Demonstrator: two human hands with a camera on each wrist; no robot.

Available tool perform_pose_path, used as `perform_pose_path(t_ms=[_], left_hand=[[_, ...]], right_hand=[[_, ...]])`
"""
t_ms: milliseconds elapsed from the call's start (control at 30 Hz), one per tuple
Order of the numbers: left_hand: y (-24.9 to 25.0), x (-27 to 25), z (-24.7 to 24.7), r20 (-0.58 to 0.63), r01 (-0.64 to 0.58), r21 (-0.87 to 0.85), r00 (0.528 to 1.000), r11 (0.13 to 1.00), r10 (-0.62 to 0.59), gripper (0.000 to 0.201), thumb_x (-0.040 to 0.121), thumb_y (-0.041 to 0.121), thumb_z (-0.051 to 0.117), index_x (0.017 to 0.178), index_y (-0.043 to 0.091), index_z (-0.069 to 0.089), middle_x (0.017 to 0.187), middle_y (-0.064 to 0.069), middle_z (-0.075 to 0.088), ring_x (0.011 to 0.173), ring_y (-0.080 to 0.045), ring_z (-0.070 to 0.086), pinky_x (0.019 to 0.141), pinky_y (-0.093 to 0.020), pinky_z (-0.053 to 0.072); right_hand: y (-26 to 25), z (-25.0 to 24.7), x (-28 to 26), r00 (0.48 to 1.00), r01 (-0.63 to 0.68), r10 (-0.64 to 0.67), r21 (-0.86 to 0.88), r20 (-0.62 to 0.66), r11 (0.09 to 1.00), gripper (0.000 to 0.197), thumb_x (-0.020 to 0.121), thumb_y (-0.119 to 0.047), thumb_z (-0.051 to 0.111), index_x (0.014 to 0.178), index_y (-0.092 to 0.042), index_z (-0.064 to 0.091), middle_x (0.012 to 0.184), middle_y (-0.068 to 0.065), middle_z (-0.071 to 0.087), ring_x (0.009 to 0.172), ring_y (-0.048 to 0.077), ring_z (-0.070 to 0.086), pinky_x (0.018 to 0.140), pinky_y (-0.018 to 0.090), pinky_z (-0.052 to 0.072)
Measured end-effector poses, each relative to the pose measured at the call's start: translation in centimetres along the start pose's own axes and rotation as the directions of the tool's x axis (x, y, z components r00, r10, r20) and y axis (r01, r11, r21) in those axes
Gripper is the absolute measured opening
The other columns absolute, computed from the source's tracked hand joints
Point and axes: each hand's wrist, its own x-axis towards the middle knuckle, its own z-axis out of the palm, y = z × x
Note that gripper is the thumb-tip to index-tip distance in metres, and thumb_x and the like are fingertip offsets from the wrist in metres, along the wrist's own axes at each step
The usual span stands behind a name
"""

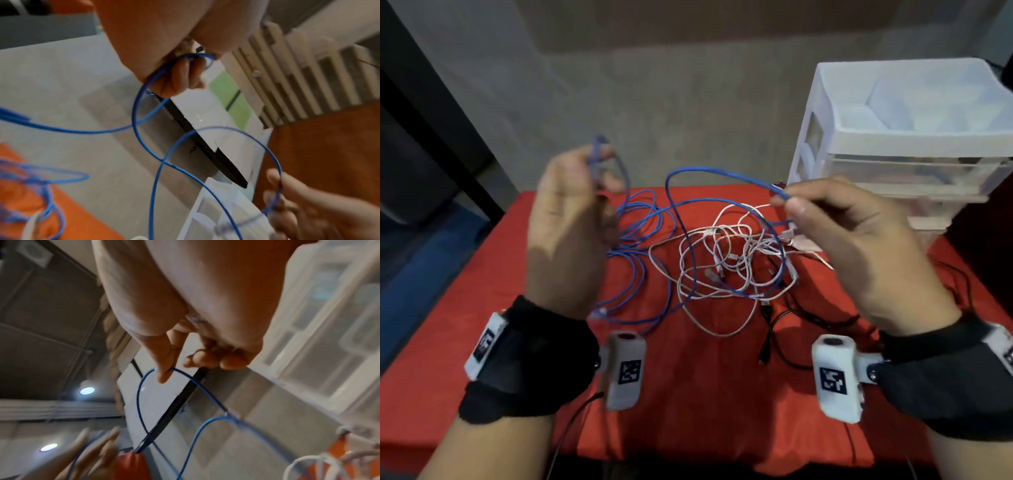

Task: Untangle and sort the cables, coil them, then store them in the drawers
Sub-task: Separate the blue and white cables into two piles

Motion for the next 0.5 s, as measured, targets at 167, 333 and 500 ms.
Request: perform_pose_path(t_ms=[167,333,500], left_hand=[[2.9,-1.5,2.3,0.397,-0.215,0.246,0.912,0.945,0.104,0.038,0.102,0.028,0.056,0.137,0.014,0.054,0.084,-0.003,0.067,0.065,-0.018,0.054,0.067,-0.021,0.044],[4.9,1.1,2.5,0.509,-0.378,0.491,0.856,0.785,0.094,0.033,0.099,0.039,0.058,0.132,0.034,0.054,0.08,0.008,0.052,0.053,-0.004,0.045,0.055,-0.013,0.035],[6.3,4.3,0.8,0.573,-0.524,0.664,0.815,0.533,0.086,0.027,0.104,0.037,0.046,0.089,0.016,0.049,0.067,0.002,0.044,0.064,-0.013,0.038,0.063,-0.038,0.034]], right_hand=[[-2.0,2.2,-0.5,0.998,0.049,-0.056,0.181,0.036,0.982,0.018,0.097,-0.015,0.066,0.096,-0.031,0.074,0.093,-0.008,0.076,0.082,0.005,0.065,0.081,0.025,0.051],[-2.6,1.9,-0.9,0.992,0.068,-0.08,0.126,0.096,0.99,0.017,0.099,-0.013,0.064,0.1,-0.028,0.073,0.092,-0.008,0.075,0.082,0.008,0.065,0.082,0.024,0.051],[-3.0,2.8,-1.0,0.992,0.047,-0.065,0.161,0.105,0.986,0.029,0.1,-0.011,0.062,0.117,-0.034,0.068,0.097,-0.003,0.075,0.089,0.021,0.069,0.087,0.038,0.054]])
